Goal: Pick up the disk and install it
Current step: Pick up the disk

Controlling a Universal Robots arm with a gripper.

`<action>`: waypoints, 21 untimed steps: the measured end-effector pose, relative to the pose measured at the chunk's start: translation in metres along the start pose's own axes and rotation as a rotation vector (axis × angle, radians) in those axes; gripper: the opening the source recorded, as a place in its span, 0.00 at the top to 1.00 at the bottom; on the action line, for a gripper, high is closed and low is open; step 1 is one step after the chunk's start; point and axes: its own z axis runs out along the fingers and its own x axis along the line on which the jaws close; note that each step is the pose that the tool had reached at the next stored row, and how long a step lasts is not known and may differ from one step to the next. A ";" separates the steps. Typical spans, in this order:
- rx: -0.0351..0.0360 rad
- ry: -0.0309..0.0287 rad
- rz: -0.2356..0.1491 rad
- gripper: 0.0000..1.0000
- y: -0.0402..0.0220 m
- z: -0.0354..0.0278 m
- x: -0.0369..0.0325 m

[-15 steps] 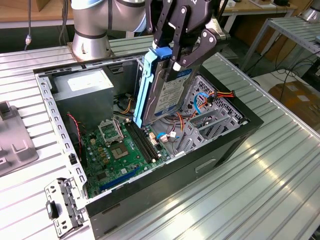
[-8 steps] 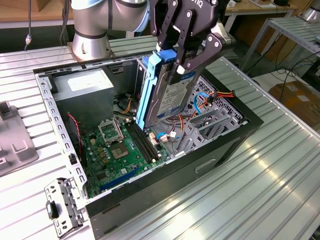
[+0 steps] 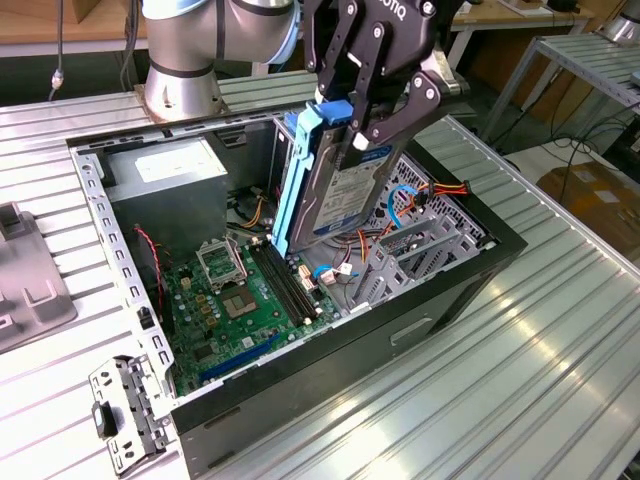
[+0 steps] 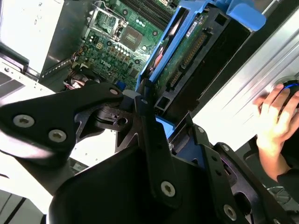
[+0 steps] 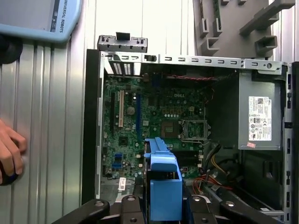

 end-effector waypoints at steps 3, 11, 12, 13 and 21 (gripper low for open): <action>0.0005 -0.0004 0.014 0.63 -0.0026 0.0004 0.0023; -0.0017 -0.0008 0.021 0.63 -0.0112 -0.0003 0.0156; -0.0019 -0.0008 0.021 0.63 -0.0121 -0.0004 0.0172; -0.0020 -0.0009 0.021 0.63 -0.0131 -0.0005 0.0184; -0.0070 -0.0009 0.024 0.63 -0.0287 -0.0017 0.0275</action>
